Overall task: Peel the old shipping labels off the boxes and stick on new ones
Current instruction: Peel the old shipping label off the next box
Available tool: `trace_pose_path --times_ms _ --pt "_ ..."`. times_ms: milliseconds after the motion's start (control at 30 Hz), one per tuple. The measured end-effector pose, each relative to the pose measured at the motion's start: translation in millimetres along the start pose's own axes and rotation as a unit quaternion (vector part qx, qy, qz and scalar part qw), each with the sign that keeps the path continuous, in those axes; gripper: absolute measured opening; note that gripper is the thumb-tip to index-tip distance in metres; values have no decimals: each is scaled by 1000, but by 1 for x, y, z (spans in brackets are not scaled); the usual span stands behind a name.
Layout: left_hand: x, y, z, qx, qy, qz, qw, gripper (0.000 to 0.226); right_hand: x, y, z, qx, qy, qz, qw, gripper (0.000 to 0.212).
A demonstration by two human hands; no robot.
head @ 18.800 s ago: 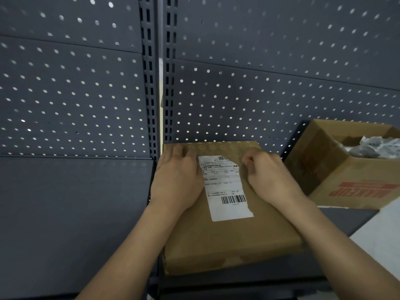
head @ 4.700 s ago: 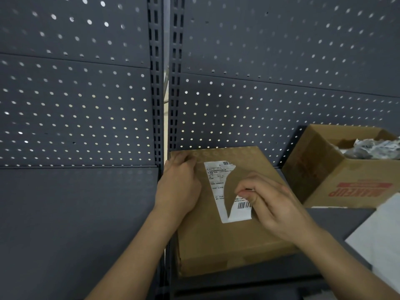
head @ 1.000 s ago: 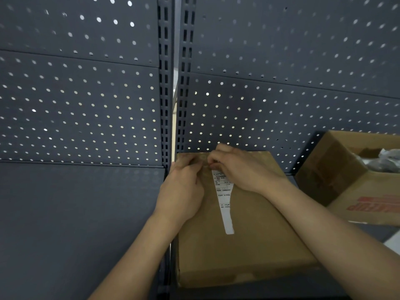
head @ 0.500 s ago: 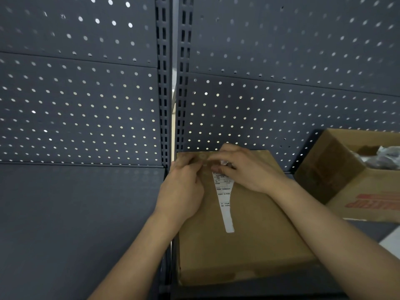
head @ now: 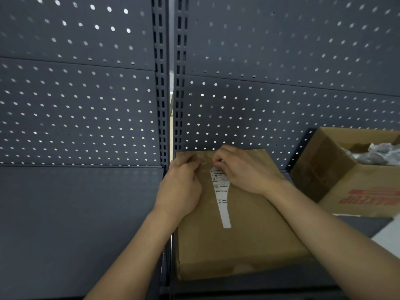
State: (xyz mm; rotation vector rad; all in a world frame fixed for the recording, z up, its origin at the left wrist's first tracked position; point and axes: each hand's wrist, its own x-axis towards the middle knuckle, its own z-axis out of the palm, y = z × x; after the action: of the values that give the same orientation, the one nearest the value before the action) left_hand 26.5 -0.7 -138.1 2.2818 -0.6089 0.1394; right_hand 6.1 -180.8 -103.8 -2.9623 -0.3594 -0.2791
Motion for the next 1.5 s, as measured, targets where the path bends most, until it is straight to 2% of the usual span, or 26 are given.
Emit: trace_pose_path --times_ms 100,200,567,667,767,867,1000,1033,1100,1167,1367,1500 --pt "-1 4 -2 4 -6 -11 1000 49 -7 5 1 -91 38 -2 995 19" --pt "-1 8 -3 14 -12 -22 1000 46 -11 9 2 -113 53 -27 992 6" --pt "0 6 -3 19 -13 -27 999 48 -28 17 -4 -11 110 -64 992 17" --pt "0 4 -2 16 -11 -24 1000 49 -33 14 -6 24 90 -63 994 12" --pt "0 4 -1 8 -8 -22 1000 49 -34 12 -8 86 35 -33 995 7" --pt "1 3 -1 6 -9 -18 1000 49 -34 14 -3 43 11 -26 999 28" --pt "1 3 0 1 -7 -15 1000 49 -34 17 -2 86 5 14 996 81" --pt "1 3 0 3 -9 -16 1000 49 -34 19 -3 69 15 18 997 85" --pt "0 3 -1 9 -14 -19 1000 49 -34 24 -3 53 18 21 998 79" --pt "0 3 -1 8 -14 -19 1000 49 -33 27 -3 100 -4 25 995 67" --pt "1 3 0 4 -12 -22 1000 49 -27 20 1 104 24 -50 993 18" --pt "1 0 2 -3 -7 -12 1000 49 -34 18 2 62 70 -73 993 21"
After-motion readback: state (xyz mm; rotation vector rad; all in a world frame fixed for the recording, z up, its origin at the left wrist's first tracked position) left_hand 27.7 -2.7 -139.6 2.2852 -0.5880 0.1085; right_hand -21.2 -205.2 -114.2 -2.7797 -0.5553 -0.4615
